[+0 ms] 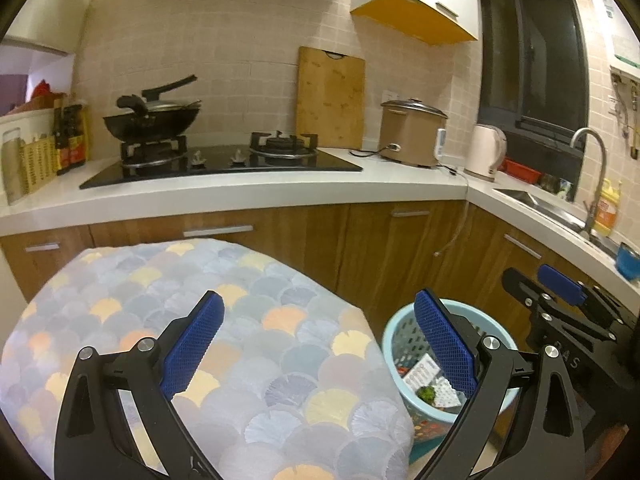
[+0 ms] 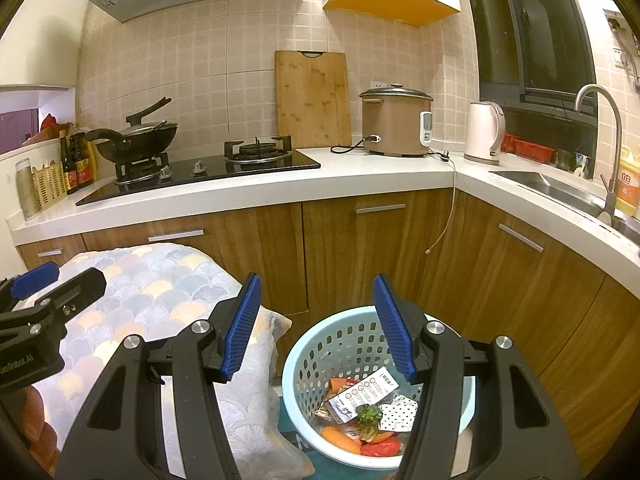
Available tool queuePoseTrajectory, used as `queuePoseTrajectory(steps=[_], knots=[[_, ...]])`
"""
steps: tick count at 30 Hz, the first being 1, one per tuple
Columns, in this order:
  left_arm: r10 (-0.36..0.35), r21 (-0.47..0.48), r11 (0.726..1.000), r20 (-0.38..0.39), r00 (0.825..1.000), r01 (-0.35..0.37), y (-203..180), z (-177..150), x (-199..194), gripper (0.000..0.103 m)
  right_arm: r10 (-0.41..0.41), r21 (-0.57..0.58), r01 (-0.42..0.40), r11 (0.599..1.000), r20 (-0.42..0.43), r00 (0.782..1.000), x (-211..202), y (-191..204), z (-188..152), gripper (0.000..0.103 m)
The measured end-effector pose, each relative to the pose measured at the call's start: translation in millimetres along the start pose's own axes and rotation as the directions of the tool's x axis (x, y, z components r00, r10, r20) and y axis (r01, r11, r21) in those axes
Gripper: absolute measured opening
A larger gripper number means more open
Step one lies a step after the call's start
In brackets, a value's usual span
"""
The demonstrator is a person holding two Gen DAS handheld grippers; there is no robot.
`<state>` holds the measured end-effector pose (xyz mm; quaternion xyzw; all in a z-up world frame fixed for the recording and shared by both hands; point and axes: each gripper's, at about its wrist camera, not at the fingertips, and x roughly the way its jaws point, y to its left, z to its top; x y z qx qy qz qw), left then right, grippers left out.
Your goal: Collect trash
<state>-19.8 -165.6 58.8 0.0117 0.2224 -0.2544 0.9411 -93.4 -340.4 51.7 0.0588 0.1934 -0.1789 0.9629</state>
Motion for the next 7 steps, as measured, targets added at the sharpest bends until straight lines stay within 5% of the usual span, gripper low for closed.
queuePoseTrajectory(steps=[7], knots=[[0.007, 0.025, 1.000, 0.004, 1.000, -0.007, -1.8, -3.9, -5.3, 0.094, -0.004, -0.005, 0.004, 1.000, 0.000, 1.000, -0.2, 2.8, 0.0, 0.055]])
